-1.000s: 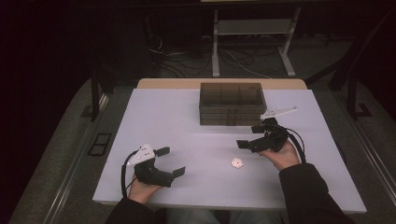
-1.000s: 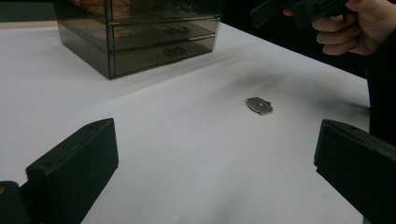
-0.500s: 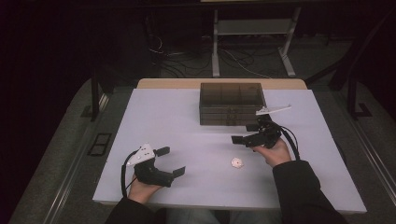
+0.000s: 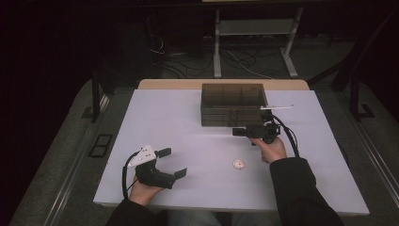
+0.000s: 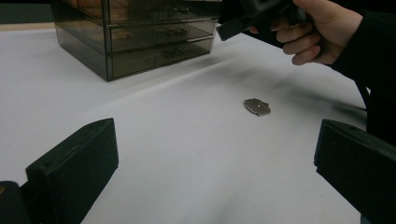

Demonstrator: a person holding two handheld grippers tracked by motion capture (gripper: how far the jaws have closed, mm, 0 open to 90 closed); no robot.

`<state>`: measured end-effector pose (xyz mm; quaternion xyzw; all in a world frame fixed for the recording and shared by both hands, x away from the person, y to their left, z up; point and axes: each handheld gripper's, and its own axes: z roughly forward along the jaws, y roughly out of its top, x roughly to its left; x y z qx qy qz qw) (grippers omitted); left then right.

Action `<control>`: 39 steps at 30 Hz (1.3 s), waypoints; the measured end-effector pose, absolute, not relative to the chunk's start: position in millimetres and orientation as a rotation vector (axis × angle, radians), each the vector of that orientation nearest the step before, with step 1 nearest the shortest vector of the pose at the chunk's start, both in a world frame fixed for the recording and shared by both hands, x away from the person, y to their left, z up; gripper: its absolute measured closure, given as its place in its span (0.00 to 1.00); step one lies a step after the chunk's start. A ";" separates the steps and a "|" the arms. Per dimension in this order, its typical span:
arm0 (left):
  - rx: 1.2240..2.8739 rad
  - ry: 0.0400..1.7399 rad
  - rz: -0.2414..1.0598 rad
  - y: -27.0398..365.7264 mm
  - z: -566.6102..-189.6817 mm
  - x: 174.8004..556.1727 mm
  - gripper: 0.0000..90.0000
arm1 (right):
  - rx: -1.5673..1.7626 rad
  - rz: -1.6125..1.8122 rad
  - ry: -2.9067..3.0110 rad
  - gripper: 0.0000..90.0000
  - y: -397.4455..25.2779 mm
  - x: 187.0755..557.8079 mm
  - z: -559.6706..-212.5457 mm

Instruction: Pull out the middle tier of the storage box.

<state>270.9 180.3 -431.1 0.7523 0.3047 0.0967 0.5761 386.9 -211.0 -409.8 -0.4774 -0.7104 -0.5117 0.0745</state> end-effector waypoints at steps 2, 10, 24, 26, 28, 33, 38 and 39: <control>1.762 0.713 0.226 180.2 -431.1 270.9 0.00 | -1.446 -1.531 -2.104 0.01 -211.8 388.2 -411.4; 1.759 0.708 0.223 180.3 -430.6 270.7 0.00 | -1.579 -1.529 -1.956 0.01 -211.6 395.2 -421.2; 1.760 0.705 0.220 180.1 -430.7 270.7 0.00 | -1.743 -1.481 -1.662 0.01 -203.7 402.1 -437.8; 1.760 0.705 0.220 179.9 -430.7 270.6 0.00 | -1.764 -1.504 -1.587 0.01 -203.4 402.1 -441.0; 1.761 0.704 0.220 179.9 -430.7 270.5 0.00 | -1.792 -1.522 -1.505 0.01 -203.7 402.1 -444.5; 1.761 0.703 0.219 179.8 -430.7 270.4 0.00 | -1.845 -1.557 -1.360 0.01 -202.7 402.8 -450.0; 1.762 0.702 0.218 180.0 -430.6 270.4 0.00 | -1.880 -1.611 -1.274 0.01 -199.9 403.4 -452.8; 1.761 0.703 0.217 180.0 -430.6 270.3 0.00 | -1.891 -1.609 -1.253 0.01 -199.3 403.0 -452.8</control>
